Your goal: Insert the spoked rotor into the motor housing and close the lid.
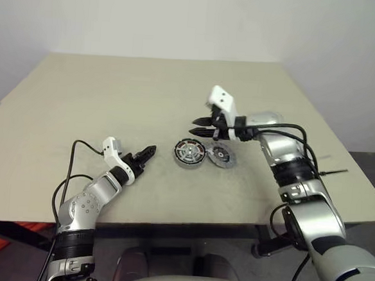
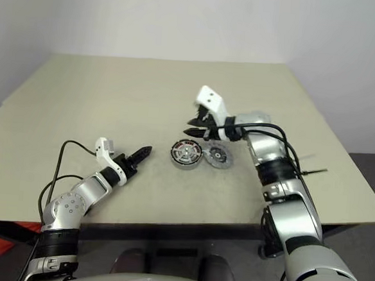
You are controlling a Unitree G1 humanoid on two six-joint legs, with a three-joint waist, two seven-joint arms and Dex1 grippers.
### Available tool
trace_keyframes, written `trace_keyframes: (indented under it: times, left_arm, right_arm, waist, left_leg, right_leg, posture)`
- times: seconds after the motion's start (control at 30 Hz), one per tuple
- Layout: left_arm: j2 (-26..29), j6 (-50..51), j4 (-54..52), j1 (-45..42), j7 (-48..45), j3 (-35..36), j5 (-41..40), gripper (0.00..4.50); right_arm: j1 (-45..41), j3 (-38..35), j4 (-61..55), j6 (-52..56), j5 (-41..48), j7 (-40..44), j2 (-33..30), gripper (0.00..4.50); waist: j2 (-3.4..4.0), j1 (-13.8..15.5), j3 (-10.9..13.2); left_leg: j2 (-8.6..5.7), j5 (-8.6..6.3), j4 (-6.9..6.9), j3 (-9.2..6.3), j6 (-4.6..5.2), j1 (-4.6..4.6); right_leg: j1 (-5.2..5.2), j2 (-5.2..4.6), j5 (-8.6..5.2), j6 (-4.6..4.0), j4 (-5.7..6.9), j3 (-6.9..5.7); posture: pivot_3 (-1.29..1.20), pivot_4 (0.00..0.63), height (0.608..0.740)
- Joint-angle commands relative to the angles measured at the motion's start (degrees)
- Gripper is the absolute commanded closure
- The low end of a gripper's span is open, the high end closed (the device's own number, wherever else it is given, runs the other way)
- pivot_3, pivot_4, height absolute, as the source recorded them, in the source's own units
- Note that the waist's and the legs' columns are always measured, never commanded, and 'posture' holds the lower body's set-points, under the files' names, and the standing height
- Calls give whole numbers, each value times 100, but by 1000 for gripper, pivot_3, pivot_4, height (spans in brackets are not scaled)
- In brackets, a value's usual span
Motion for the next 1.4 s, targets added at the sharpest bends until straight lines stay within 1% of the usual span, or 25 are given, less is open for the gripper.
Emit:
trace_keyframes:
  times: [0.03,0.07,0.1,0.13,0.23,0.27,0.3,0.4,0.5,0.7,0.77,0.83,0.93,1.03,1.13,1.23,1.4]
  left_arm:
    - [138,69,132,-141,-131,-6,27,1767]
    - [153,89,169,-183,-156,-26,37,1767]
    - [159,102,205,-225,-171,-42,46,1767]
    - [157,108,260,-278,-189,-62,59,1767]
    - [127,103,430,-399,-260,-130,108,1767]
    - [110,100,463,-415,-274,-150,129,1767]
    - [92,102,484,-425,-292,-168,140,1767]
    - [42,99,520,-433,-313,-198,170,1767]
    - [7,92,547,-411,-339,-216,203,1767]
    - [-1,150,445,-339,-318,-178,191,1767]
    - [10,163,408,-308,-306,-157,179,1767]
    - [12,175,375,-281,-286,-141,172,1767]
    - [13,197,321,-234,-274,-129,173,1767]
    - [16,201,285,-206,-253,-111,172,1767]
    - [26,206,261,-198,-239,-88,167,1767]
    - [50,191,279,-192,-249,-78,201,1767]
    - [92,190,294,-190,-270,-74,237,1767]
  right_arm:
    - [416,-640,-1078,1723,787,-5,-514,2927]
    - [558,-745,-1334,2005,974,49,-670,2597]
    - [657,-849,-1530,2263,1140,43,-779,2387]
    - [733,-1008,-1671,2561,1308,-37,-854,2076]
    - [968,-1562,-2125,3479,1909,-261,-940,1036]
    - [1051,-1736,-2271,3763,2108,-329,-946,645]
    - [1178,-1899,-2388,4014,2306,-354,-971,334]
    - [1432,-2224,-2432,4629,2637,-592,-977,334]
    - [1484,-2515,-2136,5188,2805,-970,-836,334]
    - [1694,-2420,-1761,5251,2838,-1312,-882,334]
    - [1779,-2278,-1654,5137,2815,-1312,-971,334]
    - [1968,-1907,-1678,4737,2687,-1169,-1175,334]
    - [2111,-1564,-1619,4363,2675,-991,-1387,334]
    - [2168,-1292,-1427,4069,2616,-938,-1445,334]
    - [2099,-1188,-1203,3873,2570,-985,-1352,334]
    - [1932,-1045,-816,3355,2328,-1115,-1192,334]
    - [1465,-1037,-147,2902,2196,-1260,-966,334]
  waist:
    - [0,46,0]
    - [1,67,1]
    - [3,90,1]
    - [6,88,1]
    - [7,102,0]
    - [9,116,-1]
    - [11,133,-2]
    - [12,182,-3]
    - [15,186,-5]
    - [24,187,-10]
    - [26,189,-12]
    - [28,193,-13]
    - [33,185,-16]
    - [38,172,-20]
    - [35,150,-23]
    - [24,114,-30]
    - [20,38,-32]
  left_leg:
    - [-3,4,-1,0,-6,-3]
    - [-4,4,-2,1,-6,-2]
    - [-5,4,-4,1,-7,-2]
    - [-5,4,-6,2,-9,0]
    - [-5,12,-30,6,-20,12]
    - [-4,14,-42,5,-24,30]
    - [-4,18,-51,5,-28,48]
    - [-7,24,-61,5,-37,88]
    - [-18,29,-62,4,-45,86]
    - [-20,30,-72,4,-47,82]
    - [-20,30,-76,4,-47,79]
    - [-20,30,-80,4,-47,72]
    - [-20,29,-87,4,-45,71]
    - [-20,28,-88,5,-44,69]
    - [-18,28,-89,5,-44,74]
    - [-18,28,-88,6,-44,87]
    - [-6,30,-87,6,-38,96]
  right_leg:
    - [0,-1,0,1,-5,0]
    - [0,-2,0,2,-6,2]
    - [-1,-4,0,3,-7,2]
    - [-1,-3,0,4,-6,3]
    - [9,1,-1,7,0,9]
    - [20,3,-3,10,0,9]
    - [35,4,-23,44,-2,9]
    - [60,2,-26,48,-13,9]
    - [63,-5,-24,50,-21,12]
    - [63,-5,-24,50,-26,12]
    - [63,-5,-24,51,-29,12]
    - [64,-5,-25,52,-36,12]
    - [68,-5,-26,54,-51,10]
    - [68,-4,-26,55,-55,10]
    - [74,-3,-26,56,-57,9]
    - [82,-4,-27,56,-60,9]
    - [89,-4,-25,62,-89,-11]
  posture:
    - [0,0,740]
    - [0,0,740]
    - [0,0,740]
    - [0,0,740]
    - [0,0,740]
    - [0,0,740]
    - [0,0,740]
    - [0,0,740]
    - [0,0,740]
    - [0,0,740]
    - [0,0,740]
    - [0,0,740]
    - [0,0,740]
    - [0,0,740]
    - [0,0,740]
    - [0,0,740]
    - [0,0,740]
